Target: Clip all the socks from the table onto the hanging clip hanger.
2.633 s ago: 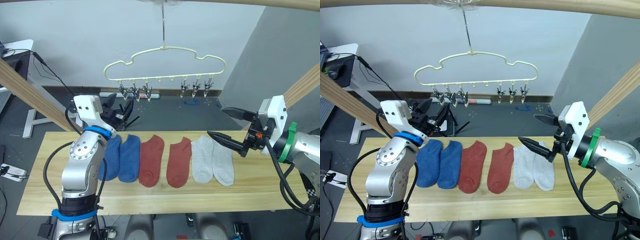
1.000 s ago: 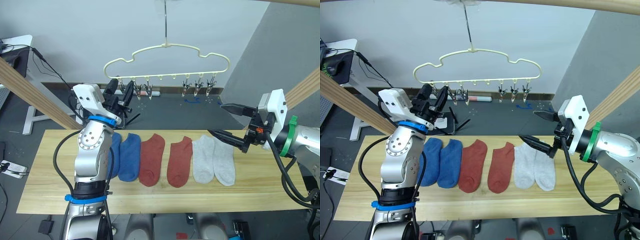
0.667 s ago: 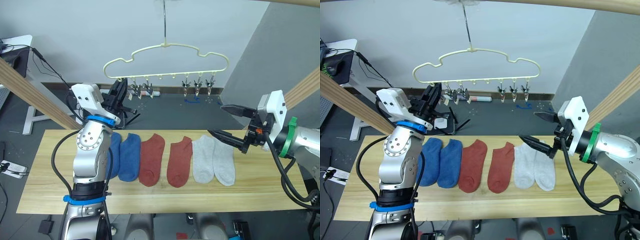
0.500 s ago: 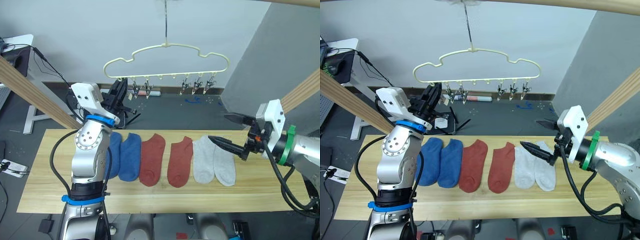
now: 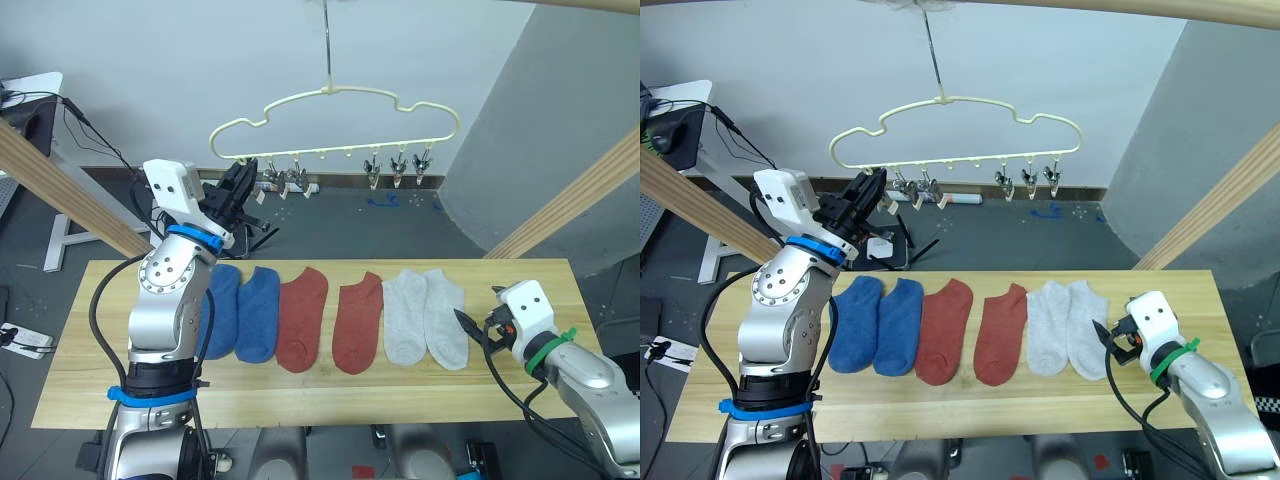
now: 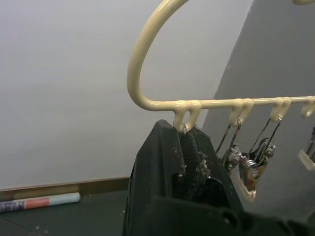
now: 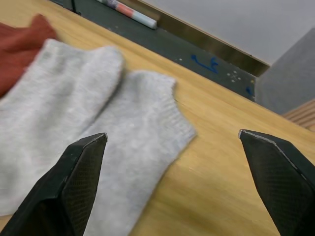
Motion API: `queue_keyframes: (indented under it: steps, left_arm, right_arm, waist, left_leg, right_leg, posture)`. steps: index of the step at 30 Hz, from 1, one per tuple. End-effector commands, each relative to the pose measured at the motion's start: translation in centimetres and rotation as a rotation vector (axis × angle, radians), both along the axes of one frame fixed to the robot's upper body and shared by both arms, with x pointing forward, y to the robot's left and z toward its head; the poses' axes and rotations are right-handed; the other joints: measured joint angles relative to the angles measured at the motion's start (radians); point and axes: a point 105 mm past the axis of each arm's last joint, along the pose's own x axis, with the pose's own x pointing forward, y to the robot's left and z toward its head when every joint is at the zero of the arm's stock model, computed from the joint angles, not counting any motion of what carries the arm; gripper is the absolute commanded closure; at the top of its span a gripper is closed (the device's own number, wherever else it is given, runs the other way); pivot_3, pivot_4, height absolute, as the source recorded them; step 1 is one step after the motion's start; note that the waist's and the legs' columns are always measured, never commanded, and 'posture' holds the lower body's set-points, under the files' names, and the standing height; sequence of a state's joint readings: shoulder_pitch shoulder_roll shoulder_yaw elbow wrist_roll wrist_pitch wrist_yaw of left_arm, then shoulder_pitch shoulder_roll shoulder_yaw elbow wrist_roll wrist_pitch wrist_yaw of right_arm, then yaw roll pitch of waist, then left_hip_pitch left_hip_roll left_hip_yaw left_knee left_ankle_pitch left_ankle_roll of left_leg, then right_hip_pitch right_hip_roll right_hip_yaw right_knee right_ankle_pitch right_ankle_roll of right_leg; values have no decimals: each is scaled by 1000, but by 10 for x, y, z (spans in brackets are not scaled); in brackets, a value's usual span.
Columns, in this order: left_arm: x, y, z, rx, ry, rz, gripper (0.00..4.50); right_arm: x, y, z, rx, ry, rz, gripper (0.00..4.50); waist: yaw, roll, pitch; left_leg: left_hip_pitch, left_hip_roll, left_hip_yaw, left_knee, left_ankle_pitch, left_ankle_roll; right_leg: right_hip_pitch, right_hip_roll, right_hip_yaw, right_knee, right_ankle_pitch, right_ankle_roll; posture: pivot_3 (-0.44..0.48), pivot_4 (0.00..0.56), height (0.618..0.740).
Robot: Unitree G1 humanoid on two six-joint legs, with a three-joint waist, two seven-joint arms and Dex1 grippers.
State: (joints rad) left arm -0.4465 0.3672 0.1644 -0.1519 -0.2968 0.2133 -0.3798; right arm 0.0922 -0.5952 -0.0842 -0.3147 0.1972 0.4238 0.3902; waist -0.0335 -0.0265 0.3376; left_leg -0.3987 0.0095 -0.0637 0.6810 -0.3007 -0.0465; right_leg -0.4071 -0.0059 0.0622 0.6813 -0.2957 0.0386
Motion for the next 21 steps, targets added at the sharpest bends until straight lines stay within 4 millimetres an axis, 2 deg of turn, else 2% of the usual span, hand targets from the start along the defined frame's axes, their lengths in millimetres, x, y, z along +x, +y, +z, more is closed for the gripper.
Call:
queue_keyframes:
  steps: [1, 6, 15, 18, 21]
  left_arm:
    - [-4, -1, 12, 7, -43, -12, 4494]
    - [-4, 0, 10, 17, -36, -13, 4494]
    - [-3, 4, 8, 32, -27, -9, 4494]
    - [-3, 5, 7, 38, -24, -9, 4500]
    - [-4, 7, 6, 46, -17, -7, 4500]
  right_arm:
    - [12, 2, -7, 15, -10, -16, 0]
    - [23, 13, -23, 46, 20, -23, 0]
    - [27, 23, -47, 92, 95, -31, 0]
    - [30, 18, -51, 125, 109, -74, 634]
    - [30, 13, -53, 159, 121, -109, 1669]
  waist:
    - [1, 0, 0]
    - [2, 1, 0]
    - [1, 1, 1]
    - [1, 1, 1]
    - [2, 1, 1]
  left_leg:
    - [0, 0, 0, 0, 0, 0]
    - [-1, 0, -2, -1, 0, 0]
    - [0, 0, -2, -1, 0, 0]
    - [0, 0, -2, -1, 0, 0]
    - [0, 0, -1, -1, 0, 0]
  right_leg:
    - [0, 0, 0, 0, 0, 0]
    - [0, 0, 0, 0, 0, 0]
    - [0, 0, 1, 0, 0, 0]
    - [0, 0, 1, 0, 0, 0]
    - [0, 0, 1, 0, 0, 0]
  posture:
    - [-32, 366, 720]
    - [-23, 372, 720]
    - [-18, 369, 720]
    - [-14, 368, 720]
    - [-8, 366, 720]
